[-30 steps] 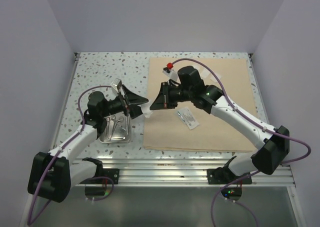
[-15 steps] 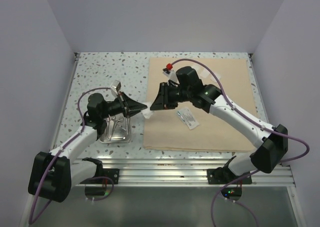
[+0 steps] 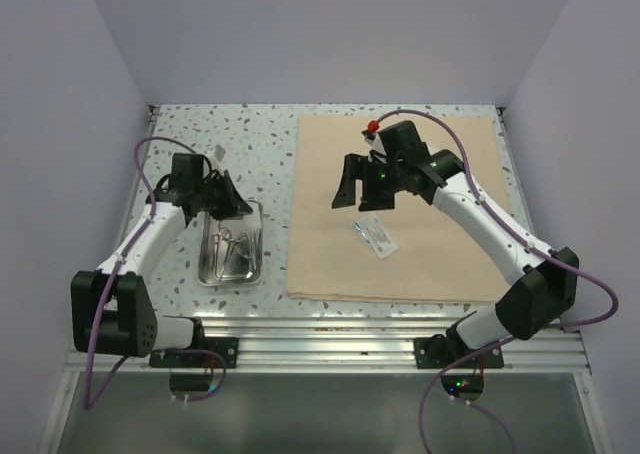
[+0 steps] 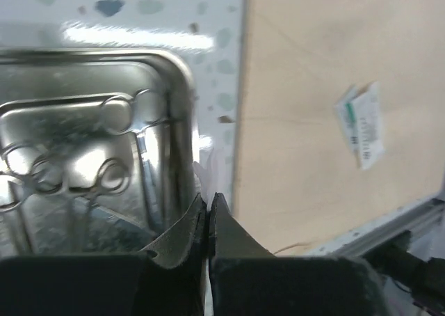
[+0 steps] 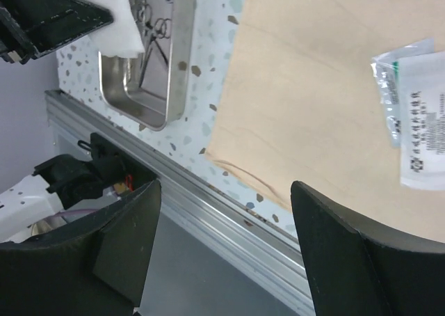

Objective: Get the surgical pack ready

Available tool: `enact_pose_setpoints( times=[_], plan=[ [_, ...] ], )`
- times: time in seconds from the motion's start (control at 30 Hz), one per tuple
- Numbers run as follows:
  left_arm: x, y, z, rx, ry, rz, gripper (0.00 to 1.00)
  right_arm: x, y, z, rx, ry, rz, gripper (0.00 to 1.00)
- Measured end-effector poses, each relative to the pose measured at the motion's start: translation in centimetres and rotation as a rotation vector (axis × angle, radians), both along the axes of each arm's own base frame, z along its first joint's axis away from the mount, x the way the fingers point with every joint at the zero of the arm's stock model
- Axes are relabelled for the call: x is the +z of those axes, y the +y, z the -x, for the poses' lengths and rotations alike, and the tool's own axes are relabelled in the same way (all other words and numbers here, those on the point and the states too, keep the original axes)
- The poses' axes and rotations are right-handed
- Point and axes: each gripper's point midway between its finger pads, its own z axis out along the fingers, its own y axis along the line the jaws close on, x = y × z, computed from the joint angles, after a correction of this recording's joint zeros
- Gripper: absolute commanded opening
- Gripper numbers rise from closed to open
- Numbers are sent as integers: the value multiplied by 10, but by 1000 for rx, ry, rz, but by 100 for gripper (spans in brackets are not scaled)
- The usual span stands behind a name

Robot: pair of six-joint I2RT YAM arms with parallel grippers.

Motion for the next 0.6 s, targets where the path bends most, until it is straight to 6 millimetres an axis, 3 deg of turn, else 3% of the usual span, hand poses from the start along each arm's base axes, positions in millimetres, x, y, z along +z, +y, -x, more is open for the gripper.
enact_pose_setpoints(
  times=[0.13,0.27,0.43,0.6],
  plan=[
    [-53,37,15,-13,146,-228,0,-6,-18,-7,-11,7,30,79],
    [-83,46,27,-74,241,-295,0,-15,-24,-10,9,31,41,80],
    [-98,42,29,-127,275,-284,0,-23,-25,-11,31,65,37,80],
    [-96,35,18,-159,267,-251,0,-26,-23,-9,47,71,17,80]
  ],
)
